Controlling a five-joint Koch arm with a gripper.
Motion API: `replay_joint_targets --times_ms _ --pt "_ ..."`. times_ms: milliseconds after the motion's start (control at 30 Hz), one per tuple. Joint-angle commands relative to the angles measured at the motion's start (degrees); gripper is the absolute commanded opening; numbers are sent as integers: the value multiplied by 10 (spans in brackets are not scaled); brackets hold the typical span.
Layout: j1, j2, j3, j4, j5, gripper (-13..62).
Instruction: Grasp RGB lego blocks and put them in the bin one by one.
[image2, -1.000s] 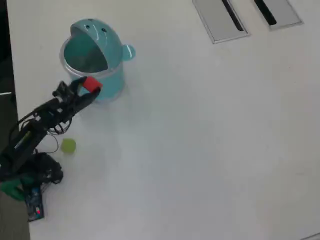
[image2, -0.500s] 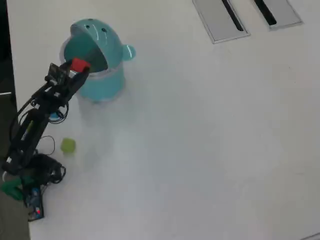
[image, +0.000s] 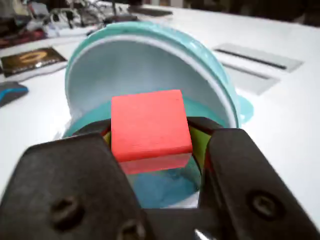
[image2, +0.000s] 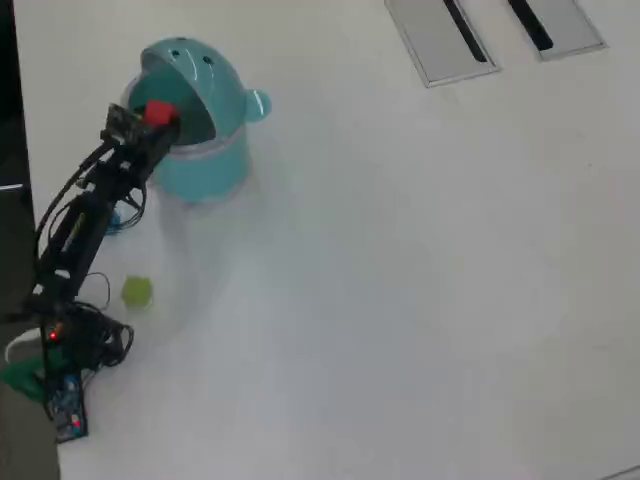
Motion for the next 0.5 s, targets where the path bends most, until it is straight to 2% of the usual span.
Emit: replay_joint_targets --times_ms 0,367,433,467 --pt "-4 -11 -58 -54 0 163" --pt "-24 -91 -122 -70 -24 168" --pt "-28 -102 -125 -70 -52 193" --pt "-28 -105 -124 -70 -77 245"
